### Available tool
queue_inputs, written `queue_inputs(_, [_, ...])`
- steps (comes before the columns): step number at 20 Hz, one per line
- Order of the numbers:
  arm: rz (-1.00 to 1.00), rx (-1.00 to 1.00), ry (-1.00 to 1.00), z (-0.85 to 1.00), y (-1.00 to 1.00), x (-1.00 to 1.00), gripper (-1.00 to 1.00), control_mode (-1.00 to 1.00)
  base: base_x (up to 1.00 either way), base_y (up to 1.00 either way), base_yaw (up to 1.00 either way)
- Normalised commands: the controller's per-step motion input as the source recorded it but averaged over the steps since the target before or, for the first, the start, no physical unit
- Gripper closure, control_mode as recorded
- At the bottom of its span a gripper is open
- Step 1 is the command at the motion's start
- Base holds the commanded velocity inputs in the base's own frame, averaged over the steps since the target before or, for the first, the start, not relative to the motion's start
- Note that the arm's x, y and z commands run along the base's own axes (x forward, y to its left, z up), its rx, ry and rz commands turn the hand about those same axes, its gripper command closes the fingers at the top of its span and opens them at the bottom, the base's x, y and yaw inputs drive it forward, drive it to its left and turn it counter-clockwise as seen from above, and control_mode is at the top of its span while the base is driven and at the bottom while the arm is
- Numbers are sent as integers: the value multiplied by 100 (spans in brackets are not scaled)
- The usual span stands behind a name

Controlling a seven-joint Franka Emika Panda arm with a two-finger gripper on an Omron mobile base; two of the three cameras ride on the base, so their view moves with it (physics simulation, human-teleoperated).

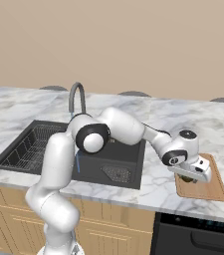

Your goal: Pick the orange, kiwi from the sink and place them on the cutting board to airdry. Then turn off the sink faucet.

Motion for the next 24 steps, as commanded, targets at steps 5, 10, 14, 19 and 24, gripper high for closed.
queue_inputs(5, [0, 0, 0, 0, 0, 0, -100, -100, 0, 0, 0])
queue_inputs(10, [0, 0, 0, 0, 0, 0, -100, -100, 0, 0, 0])
queue_inputs(14, [0, 0, 0, 0, 0, 0, -100, -100, 0, 0, 0])
queue_inputs(19, [0, 0, -2, 11, -3, 0, -100, -100, 0, 0, 0])
queue_inputs(24, [0, 0, -2, 27, 0, 0, -100, -100, 0, 0, 0])
